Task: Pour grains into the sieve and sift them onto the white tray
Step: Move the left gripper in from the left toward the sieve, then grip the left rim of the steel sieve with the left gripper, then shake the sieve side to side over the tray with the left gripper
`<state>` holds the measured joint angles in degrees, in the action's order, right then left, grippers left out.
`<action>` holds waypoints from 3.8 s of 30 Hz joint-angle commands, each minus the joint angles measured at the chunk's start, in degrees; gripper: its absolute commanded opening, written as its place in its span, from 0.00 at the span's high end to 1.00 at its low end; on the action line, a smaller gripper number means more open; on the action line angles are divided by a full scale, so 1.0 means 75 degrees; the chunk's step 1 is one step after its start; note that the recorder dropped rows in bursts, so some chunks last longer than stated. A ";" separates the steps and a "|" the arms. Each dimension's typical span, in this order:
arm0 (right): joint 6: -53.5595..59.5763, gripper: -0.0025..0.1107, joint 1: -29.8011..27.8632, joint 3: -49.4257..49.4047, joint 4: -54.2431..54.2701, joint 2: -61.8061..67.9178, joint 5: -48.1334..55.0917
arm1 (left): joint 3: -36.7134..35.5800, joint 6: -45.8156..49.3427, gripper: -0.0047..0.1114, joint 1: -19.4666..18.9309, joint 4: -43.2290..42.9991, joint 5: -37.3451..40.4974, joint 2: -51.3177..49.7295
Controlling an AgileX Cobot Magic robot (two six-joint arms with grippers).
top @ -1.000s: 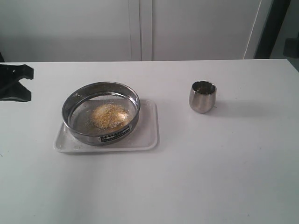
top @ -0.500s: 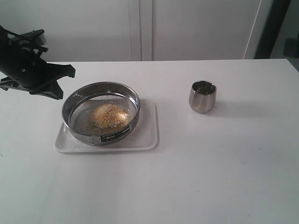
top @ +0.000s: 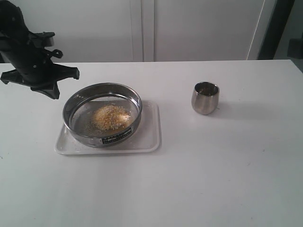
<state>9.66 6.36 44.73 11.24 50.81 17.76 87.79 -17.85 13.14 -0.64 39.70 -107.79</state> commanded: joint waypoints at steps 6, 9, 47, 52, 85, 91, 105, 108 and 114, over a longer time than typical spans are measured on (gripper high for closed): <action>0.0094 0.98 -0.0017 -0.0041 -0.0046 -0.0047 -0.0042 | 0.0029 -0.0089 0.78 0.0042 0.0086 0.0037 -0.0304; 0.0094 0.98 -0.0017 -0.0041 -0.0046 -0.0047 -0.0042 | 0.0029 -0.0076 0.63 0.0042 0.0140 0.0037 -0.0412; 0.0094 0.98 -0.0017 -0.0041 -0.0046 -0.0047 -0.0042 | 0.0029 -0.0054 0.96 0.0042 0.0562 -0.0417 -0.1284; 0.0094 0.98 -0.0017 -0.0041 -0.0046 -0.0047 -0.0042 | 0.0029 -0.0250 0.96 0.0008 0.0619 -0.0391 -0.0750; 0.0094 0.98 -0.0017 -0.0041 -0.0046 -0.0047 -0.0029 | -0.0179 0.0441 0.96 -0.0436 0.1756 -0.0667 -0.0767; 0.0094 0.98 -0.0017 -0.0041 -0.0046 -0.0047 -0.0029 | -0.0127 0.0738 0.96 0.0170 0.1848 -0.0669 -0.0767; 0.0094 0.98 -0.0017 -0.0041 -0.0046 -0.0047 -0.0029 | 0.0037 -0.1002 0.96 0.0608 -0.0668 -0.0575 -0.0767; 0.0094 0.98 -0.0017 -0.0041 -0.0046 -0.0047 -0.0028 | 0.0037 -0.2035 0.96 0.0214 -0.0809 -0.0208 -0.0767; 0.0094 0.98 -0.0017 -0.0041 -0.0046 -0.0047 -0.0028 | 0.0037 -0.0703 0.96 0.0644 -0.0237 -0.0702 -0.0767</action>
<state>9.66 6.36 44.73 11.24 50.81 17.76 87.67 -23.16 16.31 -2.75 35.28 -114.37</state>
